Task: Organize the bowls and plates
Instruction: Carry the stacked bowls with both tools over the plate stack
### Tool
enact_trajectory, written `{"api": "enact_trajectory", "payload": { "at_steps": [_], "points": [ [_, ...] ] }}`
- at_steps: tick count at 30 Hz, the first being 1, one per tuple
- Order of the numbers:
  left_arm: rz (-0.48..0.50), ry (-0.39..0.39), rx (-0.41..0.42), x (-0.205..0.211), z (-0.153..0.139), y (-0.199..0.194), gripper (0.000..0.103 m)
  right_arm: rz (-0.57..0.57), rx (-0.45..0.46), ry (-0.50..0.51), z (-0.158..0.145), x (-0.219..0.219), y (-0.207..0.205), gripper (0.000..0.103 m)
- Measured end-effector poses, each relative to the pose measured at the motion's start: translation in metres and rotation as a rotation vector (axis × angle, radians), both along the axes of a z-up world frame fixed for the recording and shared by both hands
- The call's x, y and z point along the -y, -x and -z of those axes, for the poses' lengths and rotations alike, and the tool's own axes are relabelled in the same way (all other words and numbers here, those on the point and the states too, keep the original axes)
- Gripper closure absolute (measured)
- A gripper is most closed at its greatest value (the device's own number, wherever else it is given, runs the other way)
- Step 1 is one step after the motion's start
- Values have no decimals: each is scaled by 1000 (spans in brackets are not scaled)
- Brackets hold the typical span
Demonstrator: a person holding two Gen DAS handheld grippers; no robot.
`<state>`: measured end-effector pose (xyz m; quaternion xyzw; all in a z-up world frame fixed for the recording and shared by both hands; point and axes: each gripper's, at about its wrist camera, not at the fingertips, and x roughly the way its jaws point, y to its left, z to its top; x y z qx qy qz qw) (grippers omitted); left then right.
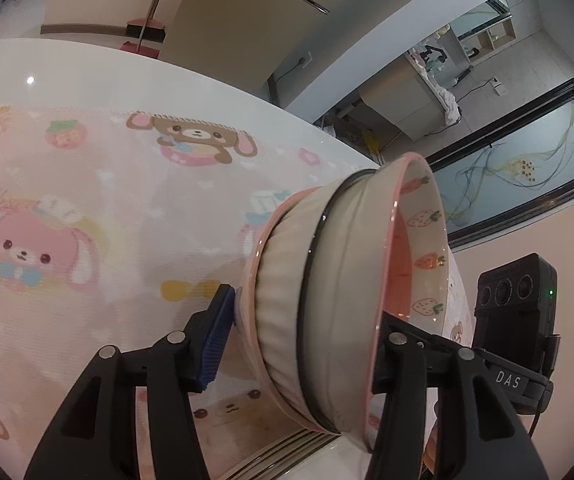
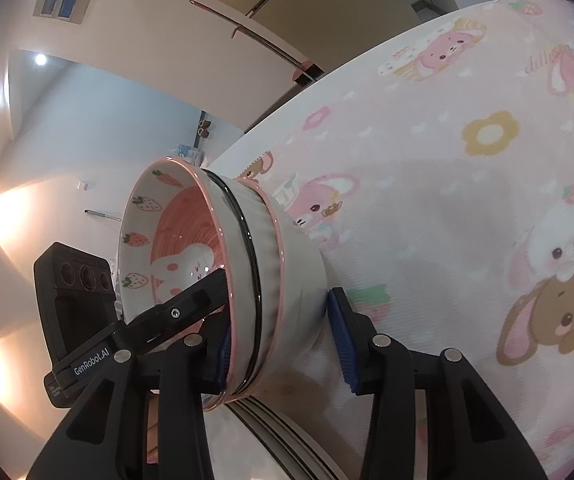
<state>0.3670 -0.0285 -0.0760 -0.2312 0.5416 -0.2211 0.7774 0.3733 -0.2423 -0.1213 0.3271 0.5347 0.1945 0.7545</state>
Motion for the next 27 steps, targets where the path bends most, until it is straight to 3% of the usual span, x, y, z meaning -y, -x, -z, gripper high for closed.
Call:
{"api": "enact_trajectory", "payload": {
  "at_steps": [10, 18, 27],
  "points": [
    [7, -75, 15, 7, -10, 6, 51, 4, -62, -91, 8, 5, -9, 60],
    [-4, -72, 82, -1, -39, 10, 48, -6, -32, -132, -16, 0, 0, 60],
    [-15, -111, 71, -2, -56, 24, 48, -18, -55, -169, -27, -8, 10, 60]
  ]
}}
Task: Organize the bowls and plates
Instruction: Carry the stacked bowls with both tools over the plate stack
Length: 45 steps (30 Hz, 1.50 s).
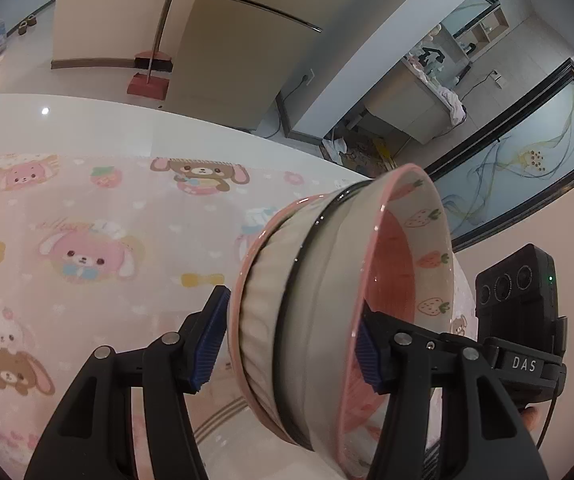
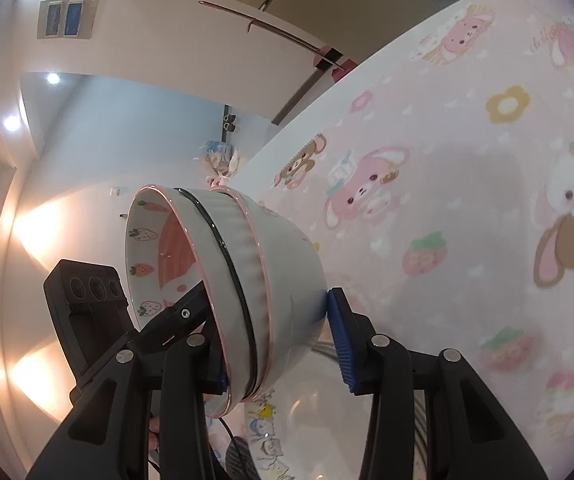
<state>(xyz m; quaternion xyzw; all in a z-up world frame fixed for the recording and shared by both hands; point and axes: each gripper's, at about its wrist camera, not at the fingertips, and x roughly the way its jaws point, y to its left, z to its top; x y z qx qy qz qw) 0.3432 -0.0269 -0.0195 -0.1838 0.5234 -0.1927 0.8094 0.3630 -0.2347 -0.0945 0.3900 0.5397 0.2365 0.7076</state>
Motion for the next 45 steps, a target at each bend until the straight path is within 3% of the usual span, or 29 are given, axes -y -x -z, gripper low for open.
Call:
{"api": "enact_trajectory", "payload": {
  "at_steps": [10, 25, 38, 45],
  "points": [
    [-8, -9, -7, 0, -16, 35, 48, -4, -17, -8, -18, 2, 38, 60],
    [-3, -21, -40, 3, -1, 98, 48, -43, -54, 24, -2, 0, 99, 60],
    [-15, -11, -72, -1, 18, 124, 45, -49, -74, 53, 13, -7, 113, 60],
    [-13, -6, -89, -1, 25, 128, 44, -79, -46, 147, 6, -18, 116, 60]
  ]
}}
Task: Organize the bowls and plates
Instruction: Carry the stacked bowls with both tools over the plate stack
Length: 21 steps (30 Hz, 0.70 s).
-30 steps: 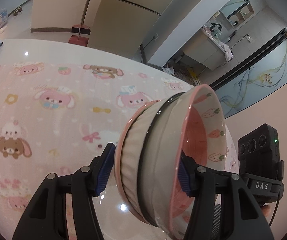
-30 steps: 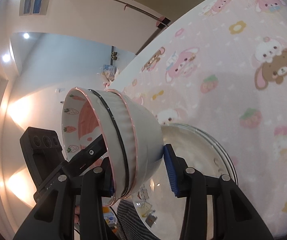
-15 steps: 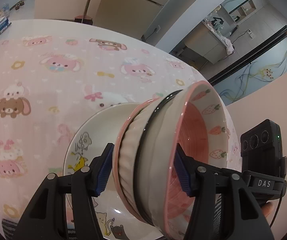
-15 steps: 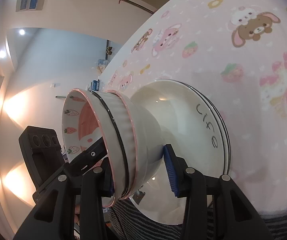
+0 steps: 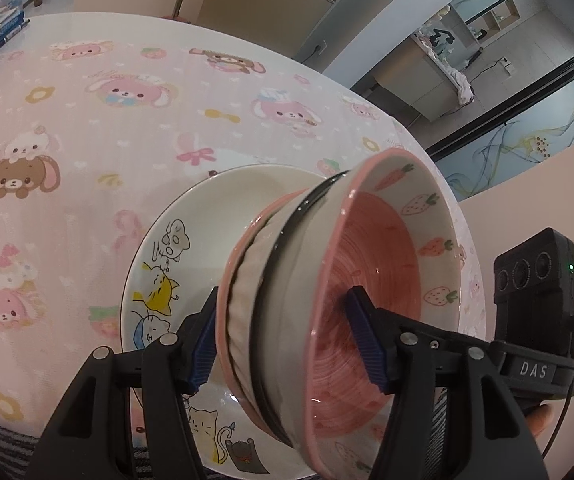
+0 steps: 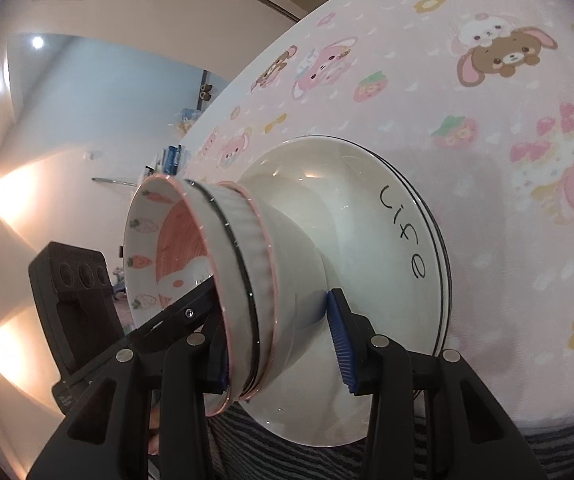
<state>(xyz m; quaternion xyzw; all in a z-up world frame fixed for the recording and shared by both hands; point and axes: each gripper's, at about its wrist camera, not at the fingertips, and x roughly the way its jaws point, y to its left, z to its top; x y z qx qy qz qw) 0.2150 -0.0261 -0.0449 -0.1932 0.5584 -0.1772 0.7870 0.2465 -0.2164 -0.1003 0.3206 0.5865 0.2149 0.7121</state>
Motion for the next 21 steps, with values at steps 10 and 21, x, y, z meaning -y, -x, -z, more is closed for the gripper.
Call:
{"api": "enact_trajectory", "payload": {
  "at_steps": [10, 21],
  "points": [
    [13, -38, 28, 3, -4, 5, 45, -18, 51, 68, -14, -2, 4, 62],
    [12, -116, 174, -5, -45, 27, 47, -18, 221, 289, -57, -6, 16, 63]
  ]
}}
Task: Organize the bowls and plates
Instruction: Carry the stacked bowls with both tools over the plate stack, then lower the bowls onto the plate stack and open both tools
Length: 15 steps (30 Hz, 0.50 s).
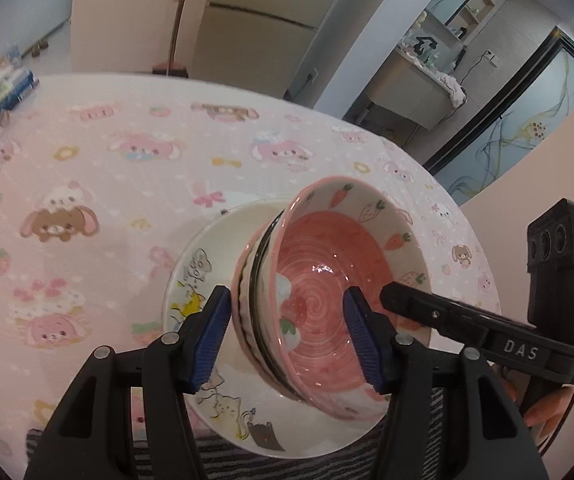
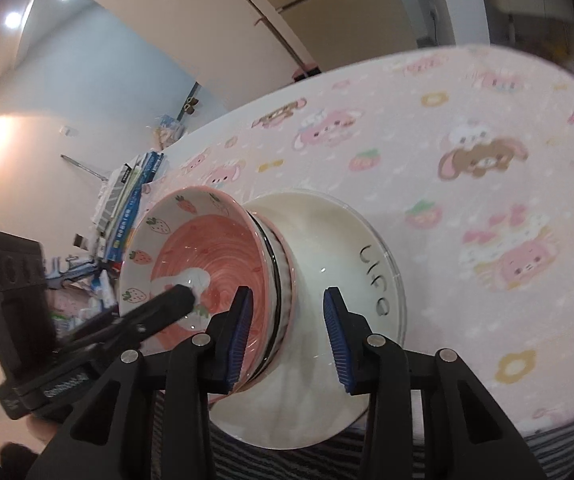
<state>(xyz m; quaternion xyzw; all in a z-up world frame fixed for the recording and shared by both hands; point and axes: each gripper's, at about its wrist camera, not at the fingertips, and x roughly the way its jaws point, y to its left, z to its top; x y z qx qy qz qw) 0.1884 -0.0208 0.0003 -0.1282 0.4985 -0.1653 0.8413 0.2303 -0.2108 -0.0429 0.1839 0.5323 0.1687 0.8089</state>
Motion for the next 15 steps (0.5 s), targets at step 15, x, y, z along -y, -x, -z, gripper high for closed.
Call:
{"api": "enact_trajectory", "payload": {
  "at_steps": [15],
  "points": [
    [-20, -191, 300, 2, -60, 59, 47, 16, 370, 174, -88, -7, 70, 64]
  ]
}}
